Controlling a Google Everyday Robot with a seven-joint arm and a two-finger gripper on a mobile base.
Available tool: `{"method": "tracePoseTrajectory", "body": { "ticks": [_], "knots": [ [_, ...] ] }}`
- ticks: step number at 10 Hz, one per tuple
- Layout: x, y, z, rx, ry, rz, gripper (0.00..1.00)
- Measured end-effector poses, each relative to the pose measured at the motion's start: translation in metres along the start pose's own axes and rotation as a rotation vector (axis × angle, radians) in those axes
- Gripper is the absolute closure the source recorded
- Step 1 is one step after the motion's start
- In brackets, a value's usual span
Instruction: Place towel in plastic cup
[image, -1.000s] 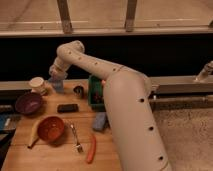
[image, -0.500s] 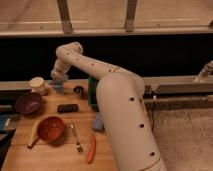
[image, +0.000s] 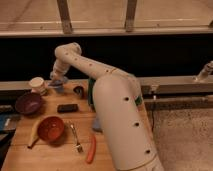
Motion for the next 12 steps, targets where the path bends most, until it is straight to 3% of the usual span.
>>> {"method": "tracePoseTrajectory", "body": {
  "ticks": [2,8,10,12],
  "knots": [
    [-0.003,0.004,0.002,-0.016,0.000,-0.009,0.22],
    [-0.034,0.020,0.012,-0.066,-0.039,-0.053,0.20],
    [-0.043,0.016,-0.002,-0.056,-0.082,-0.053,0.20],
    [-0.052,0.000,-0.045,0.011,-0.144,-0.051,0.20]
  ]
}}
